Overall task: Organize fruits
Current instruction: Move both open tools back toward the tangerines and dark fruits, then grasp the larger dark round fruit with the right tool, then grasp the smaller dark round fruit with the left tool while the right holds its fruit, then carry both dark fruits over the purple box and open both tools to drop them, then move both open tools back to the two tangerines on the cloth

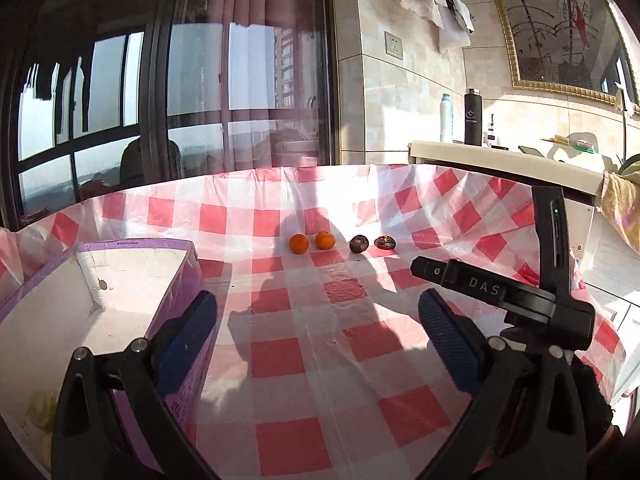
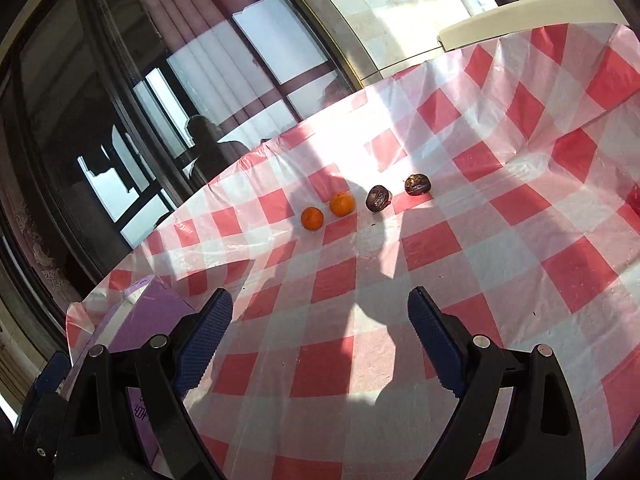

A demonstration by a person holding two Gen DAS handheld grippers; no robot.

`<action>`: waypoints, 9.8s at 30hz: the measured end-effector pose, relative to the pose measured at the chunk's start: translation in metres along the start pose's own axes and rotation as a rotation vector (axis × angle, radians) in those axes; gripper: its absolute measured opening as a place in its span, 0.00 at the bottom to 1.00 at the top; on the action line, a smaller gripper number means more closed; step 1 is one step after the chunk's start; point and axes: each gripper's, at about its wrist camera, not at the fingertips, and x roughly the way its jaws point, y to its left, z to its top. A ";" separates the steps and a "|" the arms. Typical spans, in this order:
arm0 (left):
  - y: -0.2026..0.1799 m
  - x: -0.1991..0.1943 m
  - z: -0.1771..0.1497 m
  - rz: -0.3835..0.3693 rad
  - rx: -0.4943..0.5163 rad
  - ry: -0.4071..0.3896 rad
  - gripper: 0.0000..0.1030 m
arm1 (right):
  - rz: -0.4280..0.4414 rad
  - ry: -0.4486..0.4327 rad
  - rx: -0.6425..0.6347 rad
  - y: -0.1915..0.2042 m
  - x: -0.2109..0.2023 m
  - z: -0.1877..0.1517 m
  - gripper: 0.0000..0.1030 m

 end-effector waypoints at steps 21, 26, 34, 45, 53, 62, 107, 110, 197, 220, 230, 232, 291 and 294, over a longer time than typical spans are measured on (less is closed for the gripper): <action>0.051 0.252 0.022 -0.147 -0.434 0.208 0.98 | -0.049 -0.027 0.236 -0.048 0.005 0.005 0.84; 0.071 0.256 0.013 -0.200 -0.560 0.218 0.98 | -0.065 -0.024 0.160 -0.040 0.019 0.014 0.84; 0.072 0.260 0.010 -0.218 -0.576 0.226 0.98 | -0.219 -0.029 0.019 -0.040 0.076 0.059 0.79; 0.074 0.262 0.007 -0.214 -0.602 0.240 0.98 | -0.461 0.161 -0.147 -0.041 0.172 0.098 0.65; 0.074 0.264 0.007 -0.214 -0.597 0.243 0.98 | -0.504 0.282 -0.182 -0.053 0.226 0.122 0.60; 0.073 0.265 0.007 -0.214 -0.589 0.245 0.98 | -0.535 0.310 -0.283 -0.043 0.242 0.123 0.36; -0.053 0.399 0.046 -0.212 -0.113 0.492 0.38 | -0.187 -0.051 0.146 -0.080 0.108 0.088 0.37; -0.053 0.386 0.047 -0.184 -0.086 0.445 0.38 | -0.190 -0.055 0.132 -0.079 0.108 0.088 0.37; 0.043 0.037 -0.036 -0.088 -0.203 0.198 0.38 | -0.068 0.022 0.072 0.008 0.049 0.007 0.37; 0.141 -0.069 -0.020 0.164 -0.311 0.047 0.38 | 0.297 0.137 -0.174 0.151 0.039 -0.040 0.37; 0.199 -0.085 -0.040 0.301 -0.405 0.069 0.38 | 0.452 0.160 -0.409 0.246 0.025 -0.072 0.37; 0.207 -0.086 -0.044 0.322 -0.406 0.081 0.38 | 0.443 0.173 -0.467 0.260 0.027 -0.083 0.37; 0.022 0.118 0.039 0.030 -0.217 -0.036 0.98 | -0.294 -0.170 0.042 -0.006 0.013 0.024 0.85; 0.033 0.164 0.035 0.053 -0.304 0.020 0.98 | -0.333 -0.182 0.062 -0.012 0.013 0.024 0.85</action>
